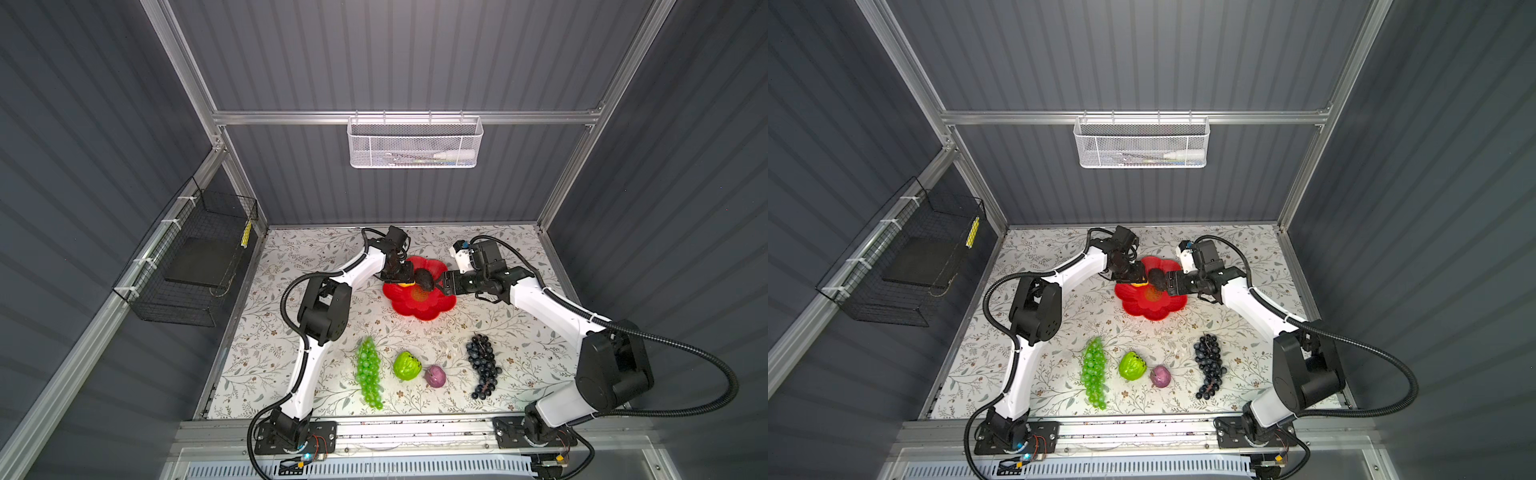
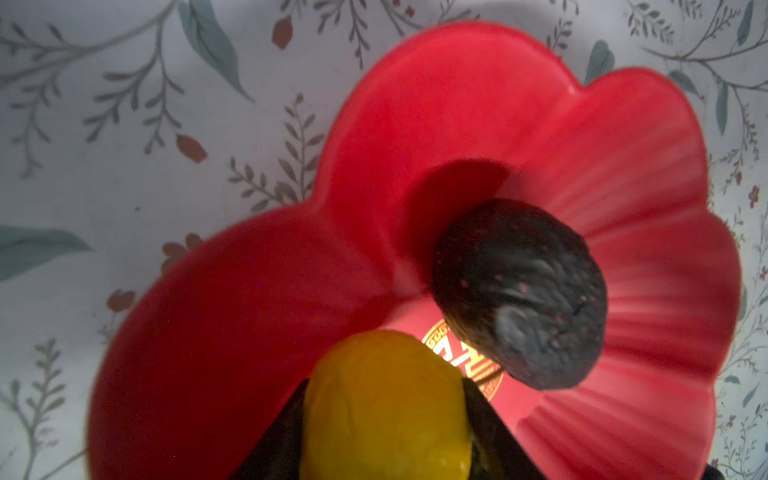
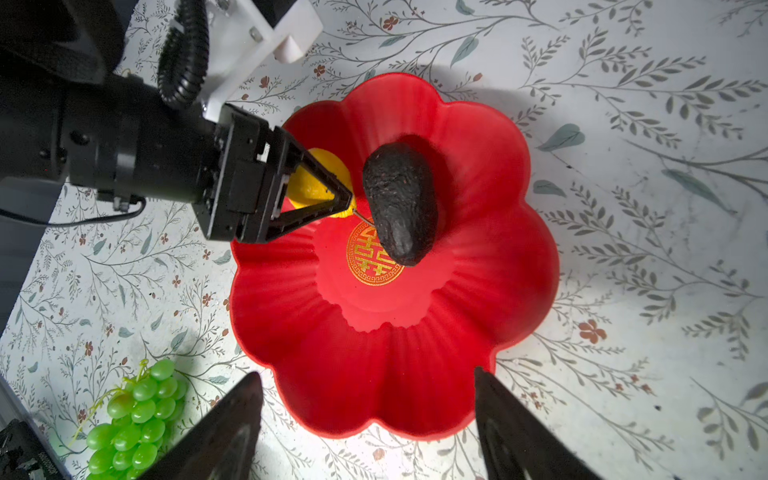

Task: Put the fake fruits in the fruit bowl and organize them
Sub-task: 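Lower the yellow pear into the red bowl and open the left gripper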

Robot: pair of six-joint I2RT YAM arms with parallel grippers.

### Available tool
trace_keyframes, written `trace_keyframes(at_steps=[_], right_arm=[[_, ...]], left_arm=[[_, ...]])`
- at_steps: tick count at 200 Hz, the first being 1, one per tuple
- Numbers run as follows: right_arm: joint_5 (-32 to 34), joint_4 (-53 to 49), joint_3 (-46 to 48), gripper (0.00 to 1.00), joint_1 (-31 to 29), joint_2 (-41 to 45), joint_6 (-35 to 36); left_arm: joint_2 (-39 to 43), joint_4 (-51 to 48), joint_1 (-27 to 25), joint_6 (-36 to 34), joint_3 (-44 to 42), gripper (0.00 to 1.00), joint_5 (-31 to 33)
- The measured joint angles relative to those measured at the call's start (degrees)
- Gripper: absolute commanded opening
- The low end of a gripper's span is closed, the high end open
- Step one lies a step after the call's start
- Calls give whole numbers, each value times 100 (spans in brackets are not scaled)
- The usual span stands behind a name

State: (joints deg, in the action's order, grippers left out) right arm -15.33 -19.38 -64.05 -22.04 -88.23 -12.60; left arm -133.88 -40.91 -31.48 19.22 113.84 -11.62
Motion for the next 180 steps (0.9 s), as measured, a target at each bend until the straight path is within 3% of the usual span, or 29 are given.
trace_keyframes(at_steps=[41,82,99,180], right_arm=[[-13,-66,4,80,0,0,2],[-26,-101,4,80,0,0,0],[-55,-103,9,80,0,0,-4],[-98,-111,11,80,0,39,-35]], left_arm=[[-258,28,9,2,247,51,0],[-264,94,9,7,247,68,0],[-264,170,7,-13,247,82,-2],[-131,308,-2,26,243,85,210]])
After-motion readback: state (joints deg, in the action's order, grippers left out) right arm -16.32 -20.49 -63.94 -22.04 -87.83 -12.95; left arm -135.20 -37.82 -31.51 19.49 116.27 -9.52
